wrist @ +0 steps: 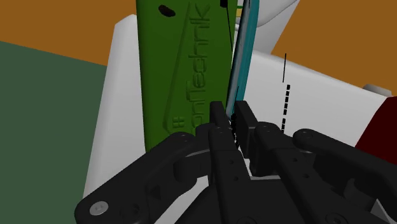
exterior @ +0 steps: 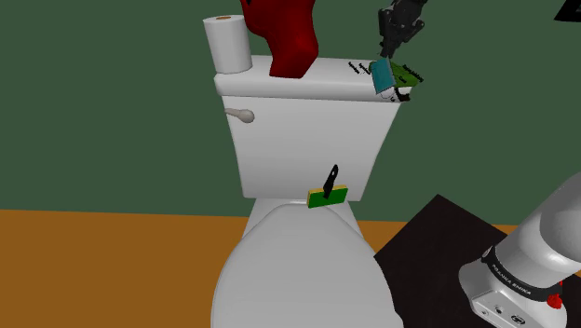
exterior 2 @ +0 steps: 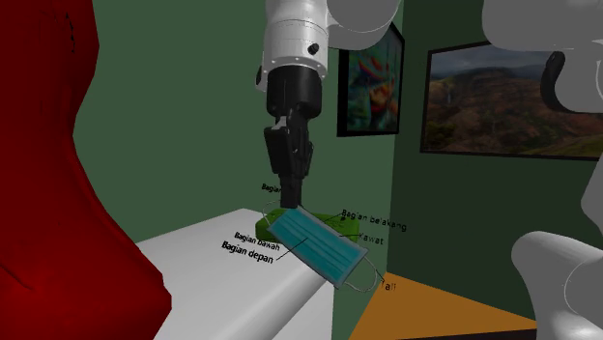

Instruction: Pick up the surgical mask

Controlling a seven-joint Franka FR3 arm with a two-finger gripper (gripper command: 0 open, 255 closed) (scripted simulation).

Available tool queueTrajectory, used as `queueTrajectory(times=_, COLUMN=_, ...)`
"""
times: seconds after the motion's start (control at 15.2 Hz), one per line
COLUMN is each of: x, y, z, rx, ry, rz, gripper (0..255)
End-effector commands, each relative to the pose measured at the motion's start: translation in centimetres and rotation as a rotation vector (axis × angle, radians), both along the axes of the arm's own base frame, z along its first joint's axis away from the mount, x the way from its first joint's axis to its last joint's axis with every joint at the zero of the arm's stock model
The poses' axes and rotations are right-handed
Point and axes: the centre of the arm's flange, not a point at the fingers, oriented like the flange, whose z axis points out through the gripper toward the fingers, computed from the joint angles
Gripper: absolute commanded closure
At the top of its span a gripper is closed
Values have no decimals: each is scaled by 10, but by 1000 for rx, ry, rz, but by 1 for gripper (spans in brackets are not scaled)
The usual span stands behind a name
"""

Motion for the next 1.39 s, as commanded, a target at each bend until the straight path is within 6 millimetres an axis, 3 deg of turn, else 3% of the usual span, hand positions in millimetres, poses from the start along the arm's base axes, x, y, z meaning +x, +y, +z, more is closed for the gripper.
queueTrajectory(times=0.0, x=0, y=0, z=0, rx=0, ry=1, rz=0, gripper=255)
queueTrajectory(times=0.2, x=1, y=0, z=0, rx=0, ry=1, rz=0, gripper=255)
queueTrajectory(times=1.19, x=1, y=0, z=79, rx=0, ry=1, rz=0, gripper=255)
queueTrajectory(times=1.32, x=1, y=0, z=80, rx=0, ry=1, rz=0, gripper=255)
